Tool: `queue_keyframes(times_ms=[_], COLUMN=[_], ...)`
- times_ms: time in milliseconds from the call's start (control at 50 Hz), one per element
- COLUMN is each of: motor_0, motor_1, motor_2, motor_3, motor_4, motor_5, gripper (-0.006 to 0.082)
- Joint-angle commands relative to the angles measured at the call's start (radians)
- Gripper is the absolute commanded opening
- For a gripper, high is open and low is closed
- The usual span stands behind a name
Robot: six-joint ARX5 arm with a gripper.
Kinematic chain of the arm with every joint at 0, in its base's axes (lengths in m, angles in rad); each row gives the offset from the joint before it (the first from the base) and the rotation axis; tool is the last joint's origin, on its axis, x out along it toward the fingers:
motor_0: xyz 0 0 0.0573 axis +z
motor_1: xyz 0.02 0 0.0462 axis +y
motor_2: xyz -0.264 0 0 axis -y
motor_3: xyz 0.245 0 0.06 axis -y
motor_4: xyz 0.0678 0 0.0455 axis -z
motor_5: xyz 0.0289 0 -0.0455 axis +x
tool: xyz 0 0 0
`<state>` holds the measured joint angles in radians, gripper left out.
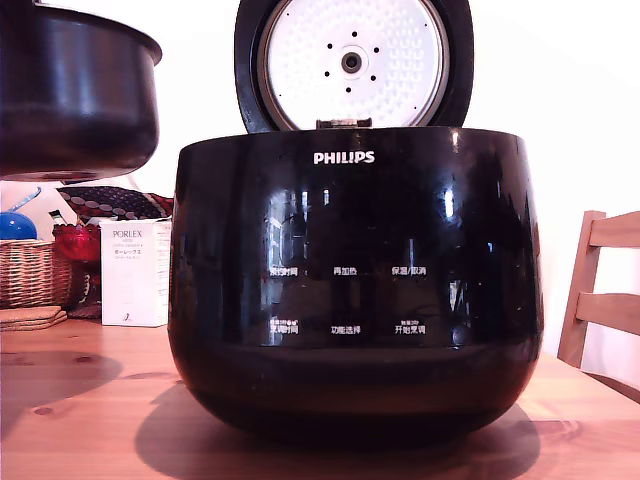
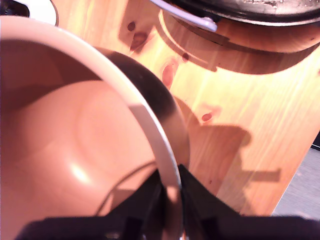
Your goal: Place the pot you are holding inside the rice cooker
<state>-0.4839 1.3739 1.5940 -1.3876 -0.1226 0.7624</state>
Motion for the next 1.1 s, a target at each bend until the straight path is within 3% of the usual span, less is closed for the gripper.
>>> queue_keyframes(times_ms=[0,280,860,1080], motor_0=[-0.003,-0.027,-0.274,-0.323], motor_1=[-0.056,-0.119,-0.132,-0.127], motor_2=[0.026,0.026,0.026,0.026], motor_3=[0.021,0.021,0.039,0.078], motor_4=[-0.015,0.040,0.140,0.160], motor_5=[-0.008,-0.030,-0.030,-0.030], gripper=[-0.0024,-0.0024,-0.0024,-0.0024])
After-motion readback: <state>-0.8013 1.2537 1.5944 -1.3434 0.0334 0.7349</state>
